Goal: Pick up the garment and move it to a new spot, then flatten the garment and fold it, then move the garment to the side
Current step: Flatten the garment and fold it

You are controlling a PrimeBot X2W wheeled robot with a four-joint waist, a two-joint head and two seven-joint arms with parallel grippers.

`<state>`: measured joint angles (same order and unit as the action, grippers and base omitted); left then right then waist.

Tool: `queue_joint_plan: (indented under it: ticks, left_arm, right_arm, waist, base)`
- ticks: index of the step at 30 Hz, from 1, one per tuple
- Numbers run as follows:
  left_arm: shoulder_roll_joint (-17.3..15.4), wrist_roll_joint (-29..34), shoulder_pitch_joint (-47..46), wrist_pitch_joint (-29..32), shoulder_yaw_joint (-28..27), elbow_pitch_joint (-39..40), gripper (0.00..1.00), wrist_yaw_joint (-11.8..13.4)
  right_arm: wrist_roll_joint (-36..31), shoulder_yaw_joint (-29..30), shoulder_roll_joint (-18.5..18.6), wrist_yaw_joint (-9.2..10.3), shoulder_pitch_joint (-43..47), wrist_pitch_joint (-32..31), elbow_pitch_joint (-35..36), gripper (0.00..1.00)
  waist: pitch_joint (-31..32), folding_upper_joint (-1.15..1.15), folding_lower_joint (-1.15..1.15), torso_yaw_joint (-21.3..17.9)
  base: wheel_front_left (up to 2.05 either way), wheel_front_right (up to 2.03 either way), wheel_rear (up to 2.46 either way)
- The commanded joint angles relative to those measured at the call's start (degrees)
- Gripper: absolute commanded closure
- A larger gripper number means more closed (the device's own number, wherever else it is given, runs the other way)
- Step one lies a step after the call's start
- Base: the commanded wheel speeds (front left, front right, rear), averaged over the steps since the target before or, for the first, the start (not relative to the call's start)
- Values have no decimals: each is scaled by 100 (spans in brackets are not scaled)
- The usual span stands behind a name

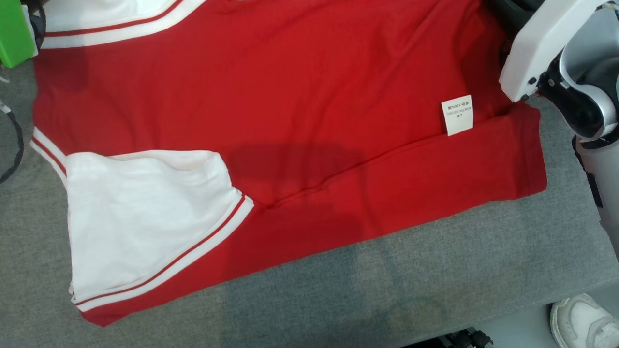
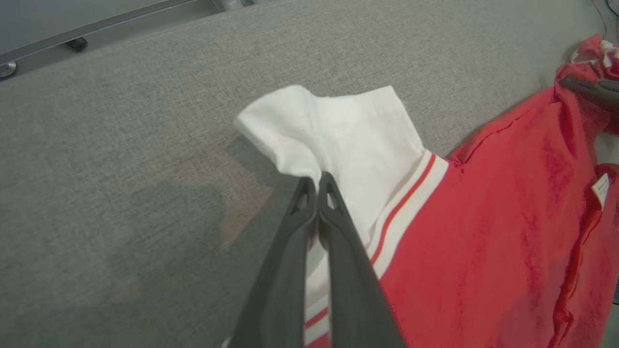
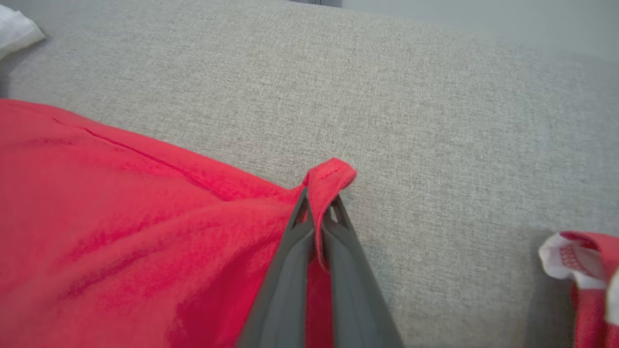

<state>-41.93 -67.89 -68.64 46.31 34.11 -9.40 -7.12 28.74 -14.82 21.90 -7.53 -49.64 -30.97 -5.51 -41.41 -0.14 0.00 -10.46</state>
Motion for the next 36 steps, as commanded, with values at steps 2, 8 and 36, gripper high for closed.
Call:
queue_joint_plan:
  ticks: [2,8,36]
  left_arm:
    - [-90,-72,209,-90,38,285,100,-35]
    - [-415,-254,726,-289,42,1148,100,-42]
    - [-814,-227,5262,-3161,83,3816,100,958]
  right_arm:
    - [100,44,91,8,232,203,41,100]
    - [290,111,280,8,788,772,177,100]
    - [168,-668,1560,7,2254,2509,49,100]
  waist:
    - [372,14,0,205]
    - [800,14,0,381]
    - [1442,14,0,1138]
  base:
    - [0,0,0]
    - [0,0,0]
    - [0,0,0]
